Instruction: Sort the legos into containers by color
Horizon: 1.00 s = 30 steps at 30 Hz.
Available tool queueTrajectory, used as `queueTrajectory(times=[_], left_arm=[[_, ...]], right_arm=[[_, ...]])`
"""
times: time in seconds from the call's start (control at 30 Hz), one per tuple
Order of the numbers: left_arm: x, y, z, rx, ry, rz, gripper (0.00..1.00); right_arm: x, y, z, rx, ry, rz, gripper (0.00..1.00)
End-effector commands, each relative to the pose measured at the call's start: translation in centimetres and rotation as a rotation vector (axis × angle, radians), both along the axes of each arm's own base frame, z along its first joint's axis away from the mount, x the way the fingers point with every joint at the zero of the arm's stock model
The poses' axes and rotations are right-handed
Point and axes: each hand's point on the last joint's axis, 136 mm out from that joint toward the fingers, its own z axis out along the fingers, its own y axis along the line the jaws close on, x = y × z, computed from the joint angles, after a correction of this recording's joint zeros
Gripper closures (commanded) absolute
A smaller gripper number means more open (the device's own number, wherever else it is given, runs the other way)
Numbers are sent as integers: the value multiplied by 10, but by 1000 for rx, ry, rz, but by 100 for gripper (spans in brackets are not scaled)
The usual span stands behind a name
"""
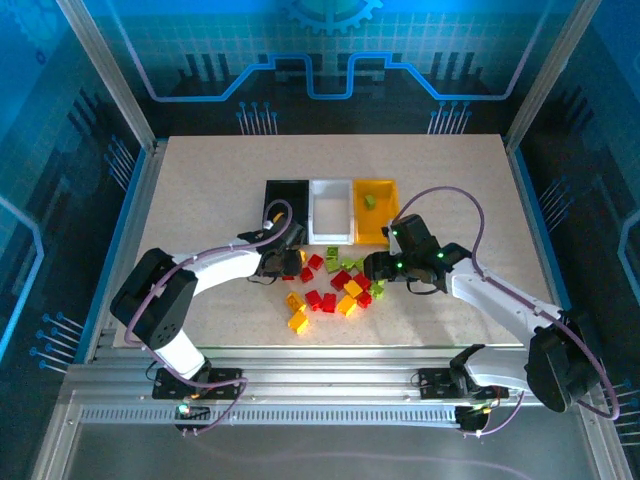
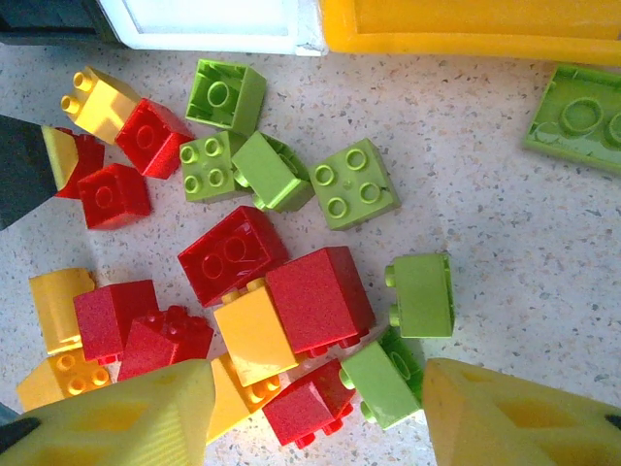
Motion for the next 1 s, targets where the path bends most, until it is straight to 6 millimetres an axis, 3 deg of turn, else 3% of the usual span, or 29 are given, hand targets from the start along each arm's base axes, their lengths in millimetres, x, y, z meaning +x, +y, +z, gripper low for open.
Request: queueTrajectory(times=[0.0, 0.1, 0.2, 0.27, 0.43, 0.53, 0.63, 0.77, 0.87, 0.97], left_arm=[[-4, 10, -7, 33, 12, 17, 56], [-6, 11, -8, 35, 14, 19, 63], [-8, 11, -11, 41, 29, 15, 54], [-10, 13, -15, 48, 37, 16, 55], [-11, 14, -10, 41, 30, 24, 73], [-9, 10, 12, 8, -6, 26, 77], [1, -5, 53, -63, -83, 14, 77], [32, -37, 111, -154, -210, -17, 77], [60, -59, 127, -168, -244, -35, 77], [89, -79, 125, -159, -258, -52, 77]], right_arm=[[-1, -3, 2, 14, 6, -12, 40], [-1, -2, 1, 15, 10, -11, 40], [-1, -2, 1, 15, 11, -12, 40], [-1, -3, 0, 14, 11, -13, 40], [0, -5, 0, 13, 13, -22, 40], [2, -7, 3, 16, 5, -32, 40], [4, -11, 6, 17, -6, -49, 40], [5, -17, 4, 23, -1, -80, 40], [5, -21, 2, 24, 8, -102, 40], [3, -26, -1, 17, 16, -117, 40]])
